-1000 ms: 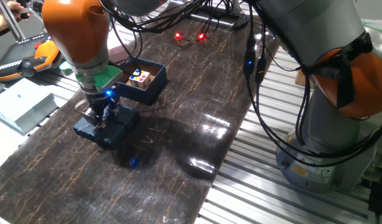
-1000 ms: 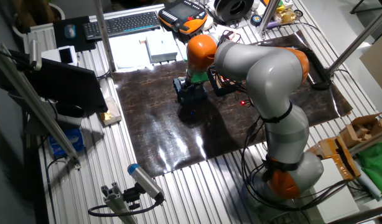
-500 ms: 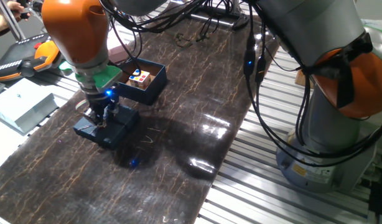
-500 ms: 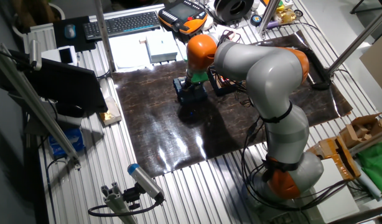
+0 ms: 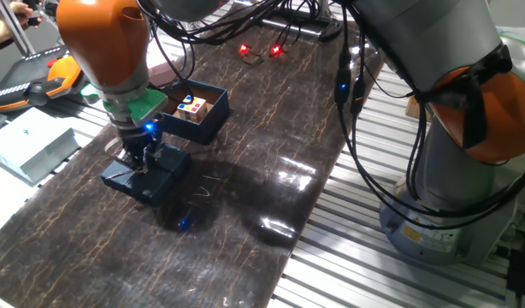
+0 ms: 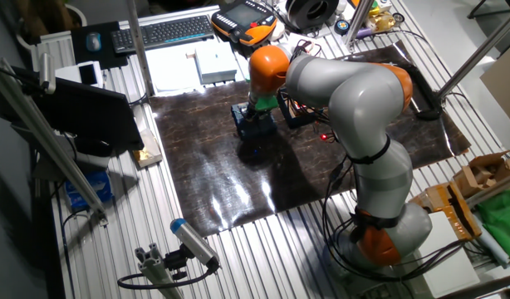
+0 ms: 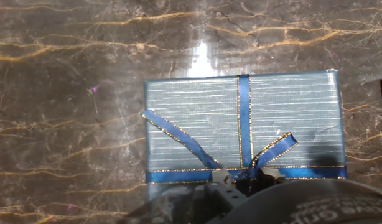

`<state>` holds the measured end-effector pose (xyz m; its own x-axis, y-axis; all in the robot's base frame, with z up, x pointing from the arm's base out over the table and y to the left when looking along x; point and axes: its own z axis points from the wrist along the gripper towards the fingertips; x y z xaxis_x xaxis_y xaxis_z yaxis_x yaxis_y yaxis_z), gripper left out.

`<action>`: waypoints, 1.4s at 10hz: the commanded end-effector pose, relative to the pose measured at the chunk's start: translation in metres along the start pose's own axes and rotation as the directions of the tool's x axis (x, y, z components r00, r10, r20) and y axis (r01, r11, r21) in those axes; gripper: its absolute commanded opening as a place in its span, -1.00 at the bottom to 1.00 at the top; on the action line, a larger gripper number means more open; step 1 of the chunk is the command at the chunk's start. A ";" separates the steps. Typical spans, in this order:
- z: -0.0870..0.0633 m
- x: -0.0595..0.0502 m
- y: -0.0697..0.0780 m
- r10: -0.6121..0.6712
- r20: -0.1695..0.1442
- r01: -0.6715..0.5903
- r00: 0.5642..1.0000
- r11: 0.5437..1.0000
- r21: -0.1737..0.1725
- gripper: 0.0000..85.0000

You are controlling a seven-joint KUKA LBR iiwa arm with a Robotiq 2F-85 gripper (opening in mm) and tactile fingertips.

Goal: Cover the box

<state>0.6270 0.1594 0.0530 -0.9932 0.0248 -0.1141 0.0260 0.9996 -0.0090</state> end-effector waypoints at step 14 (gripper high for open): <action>-0.002 0.000 0.000 -0.023 -0.003 0.023 1.000 1.000 0.009 -0.98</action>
<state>0.6266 0.1591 0.0547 -0.9939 0.0016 -0.1107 0.0039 0.9998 -0.0207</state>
